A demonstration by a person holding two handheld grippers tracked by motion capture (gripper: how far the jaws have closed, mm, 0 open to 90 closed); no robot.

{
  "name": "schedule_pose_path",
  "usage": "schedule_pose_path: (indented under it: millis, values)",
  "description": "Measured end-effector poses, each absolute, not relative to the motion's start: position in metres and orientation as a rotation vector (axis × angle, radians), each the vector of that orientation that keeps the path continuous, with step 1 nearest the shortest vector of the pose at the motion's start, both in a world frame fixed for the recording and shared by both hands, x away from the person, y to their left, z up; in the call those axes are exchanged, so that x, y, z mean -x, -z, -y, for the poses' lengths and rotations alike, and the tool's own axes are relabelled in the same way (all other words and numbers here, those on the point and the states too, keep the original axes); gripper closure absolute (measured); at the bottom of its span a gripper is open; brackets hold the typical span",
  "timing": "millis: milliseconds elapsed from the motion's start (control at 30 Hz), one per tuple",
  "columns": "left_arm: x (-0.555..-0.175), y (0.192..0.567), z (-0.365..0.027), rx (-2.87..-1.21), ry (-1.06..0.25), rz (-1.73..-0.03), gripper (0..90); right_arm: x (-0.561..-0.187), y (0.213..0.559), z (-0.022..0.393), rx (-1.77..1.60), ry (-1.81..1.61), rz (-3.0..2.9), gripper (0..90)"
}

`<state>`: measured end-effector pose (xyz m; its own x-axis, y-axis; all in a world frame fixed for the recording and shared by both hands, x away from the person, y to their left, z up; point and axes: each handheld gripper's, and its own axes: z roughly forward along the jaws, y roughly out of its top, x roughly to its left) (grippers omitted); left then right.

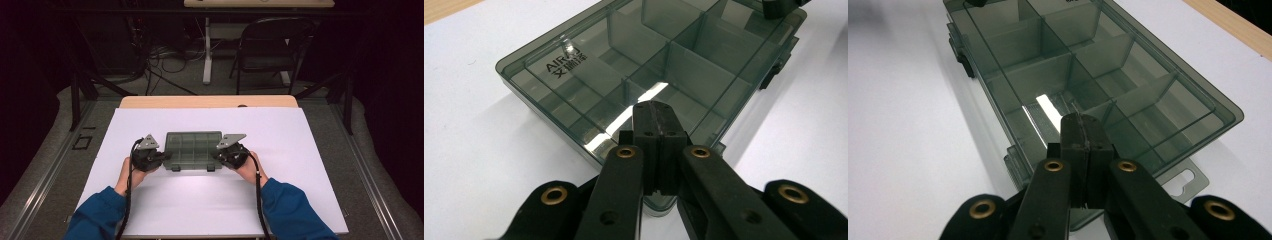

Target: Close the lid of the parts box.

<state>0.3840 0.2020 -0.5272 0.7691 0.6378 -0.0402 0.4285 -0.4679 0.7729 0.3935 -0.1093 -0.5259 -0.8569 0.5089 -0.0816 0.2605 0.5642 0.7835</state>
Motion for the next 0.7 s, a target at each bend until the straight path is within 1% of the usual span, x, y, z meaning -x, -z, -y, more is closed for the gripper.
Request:
schedule_pose_path:
  millis: [267, 333, 400, 433, 467, 500, 533, 567, 633, 667, 700]
  values:
    - [-0.381, 0.529, -0.201, -2.119, -0.347, -0.786, 89.5, -0.393, 0.528, 0.110, -0.654, -1.213, -2.487, 90.0]
    - [-0.381, 0.530, -0.202, -2.113, -0.337, -0.769, 84.9, -0.392, 0.529, 0.111, -0.671, -1.223, -2.469, 89.1]
    - [-0.379, 0.531, -0.201, -2.102, -0.336, -0.757, 78.2, -0.391, 0.529, 0.111, -0.675, -1.228, -2.469, 84.4]
    - [-0.379, 0.531, -0.201, -2.103, -0.341, -0.751, 75.8, -0.391, 0.528, 0.111, -0.674, -1.228, -2.467, 83.4]
    - [-0.378, 0.530, -0.201, -2.094, -0.338, -0.747, 72.3, -0.391, 0.528, 0.111, -0.679, -1.231, -2.464, 81.7]
    - [-0.378, 0.529, -0.201, -2.090, -0.339, -0.745, 66.1, -0.390, 0.528, 0.111, -0.683, -1.235, -2.456, 80.2]
    - [-0.377, 0.528, -0.201, -2.085, -0.350, -0.747, 61.9, -0.390, 0.528, 0.112, -0.674, -1.240, -2.452, 79.2]
    - [-0.376, 0.527, -0.202, -2.079, -0.345, -0.747, 58.2, -0.388, 0.527, 0.112, -0.668, -1.252, -2.433, 75.8]
    - [-0.374, 0.525, -0.203, -2.057, -0.346, -0.754, 50.4, -0.386, 0.524, 0.113, -0.668, -1.266, -2.427, 71.9]
    - [-0.373, 0.523, -0.204, -2.045, -0.342, -0.753, 49.9, -0.385, 0.523, 0.113, -0.662, -1.272, -2.409, 69.4]
    - [-0.372, 0.521, -0.205, -2.040, -0.357, -0.751, 46.6, -0.384, 0.521, 0.113, -0.659, -1.282, -2.397, 66.4]
